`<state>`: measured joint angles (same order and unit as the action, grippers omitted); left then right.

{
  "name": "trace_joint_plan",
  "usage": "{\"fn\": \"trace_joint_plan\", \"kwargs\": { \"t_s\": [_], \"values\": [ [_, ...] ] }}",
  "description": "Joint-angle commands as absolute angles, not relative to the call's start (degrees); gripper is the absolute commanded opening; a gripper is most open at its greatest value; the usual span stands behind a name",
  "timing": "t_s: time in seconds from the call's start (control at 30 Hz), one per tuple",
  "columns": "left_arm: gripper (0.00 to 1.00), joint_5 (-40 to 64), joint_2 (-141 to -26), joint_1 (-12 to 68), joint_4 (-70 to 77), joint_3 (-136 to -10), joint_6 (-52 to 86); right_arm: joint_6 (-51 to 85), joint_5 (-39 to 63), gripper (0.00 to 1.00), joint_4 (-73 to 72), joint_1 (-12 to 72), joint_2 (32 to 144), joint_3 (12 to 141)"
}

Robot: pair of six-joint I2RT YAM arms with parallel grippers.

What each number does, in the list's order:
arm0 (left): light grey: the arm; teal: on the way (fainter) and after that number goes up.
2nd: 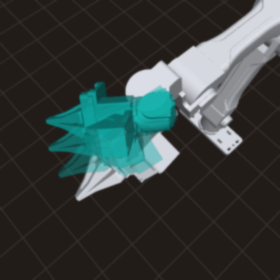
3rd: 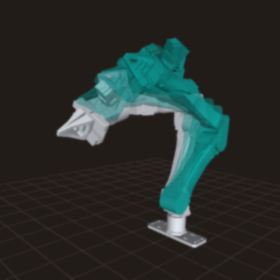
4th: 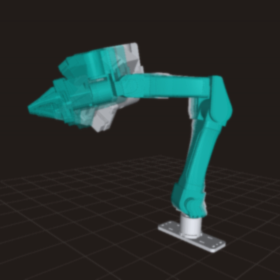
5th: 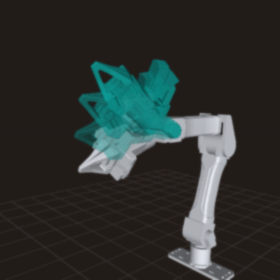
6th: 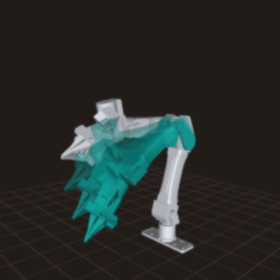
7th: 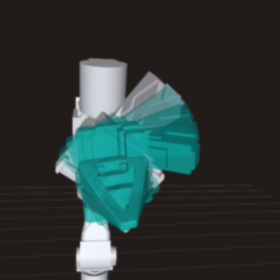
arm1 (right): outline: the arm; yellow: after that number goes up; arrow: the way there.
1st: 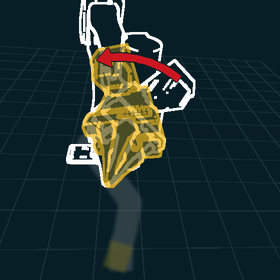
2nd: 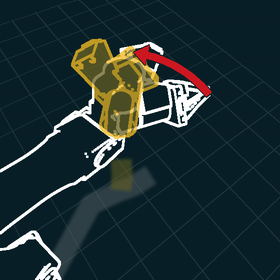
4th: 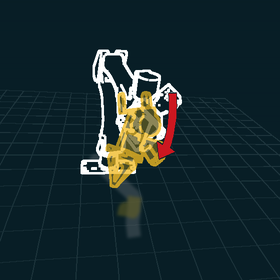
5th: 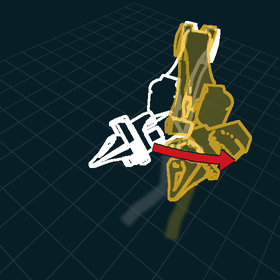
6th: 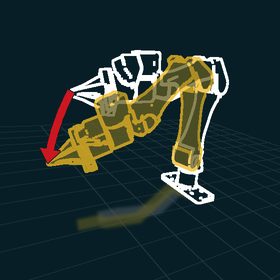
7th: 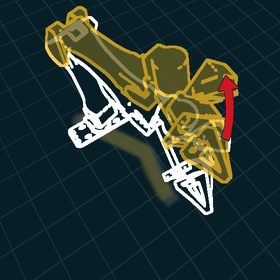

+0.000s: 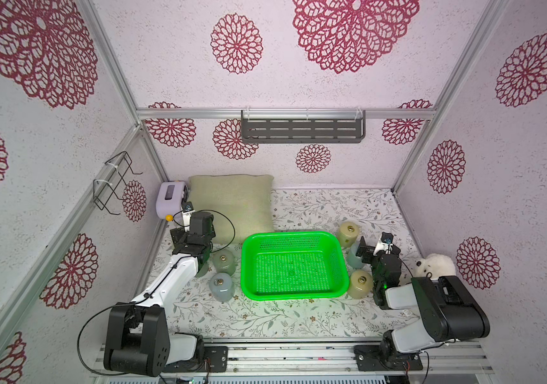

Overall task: Take the tea canister out of the basket
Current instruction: Reset both arms

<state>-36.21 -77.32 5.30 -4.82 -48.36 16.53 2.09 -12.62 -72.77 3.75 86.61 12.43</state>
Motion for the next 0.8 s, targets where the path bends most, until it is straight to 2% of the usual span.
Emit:
{"fn": "trace_joint_plan", "kwargs": {
  "t_s": [0.0, 0.17, 0.4, 0.67, 0.77],
  "values": [
    [0.97, -31.0, -79.0, 1.8, 4.6, -45.6, 14.3, 0.8, -5.7, 0.99, -81.1, 2.4, 88.4, 10.2],
    [0.97, -21.8, -80.3, -3.5, 13.5, -42.2, 13.3, 0.8, -4.5, 0.99, -82.5, 2.0, 88.1, 9.2],
    [0.97, -16.3, -82.9, -4.8, 26.7, -38.8, 10.4, 1.9, -7.6, 0.99, -85.9, 1.8, 88.2, 7.4],
    [0.97, -21.0, -82.2, -4.9, 20.0, -39.4, 7.6, 2.7, -10.3, 0.99, -86.9, 1.9, 88.0, 6.6],
    [0.97, -18.5, -82.5, -5.5, 22.9, -36.9, 9.2, 2.7, -10.4, 0.99, -86.7, 2.0, 88.0, 6.7]
  ]
}}
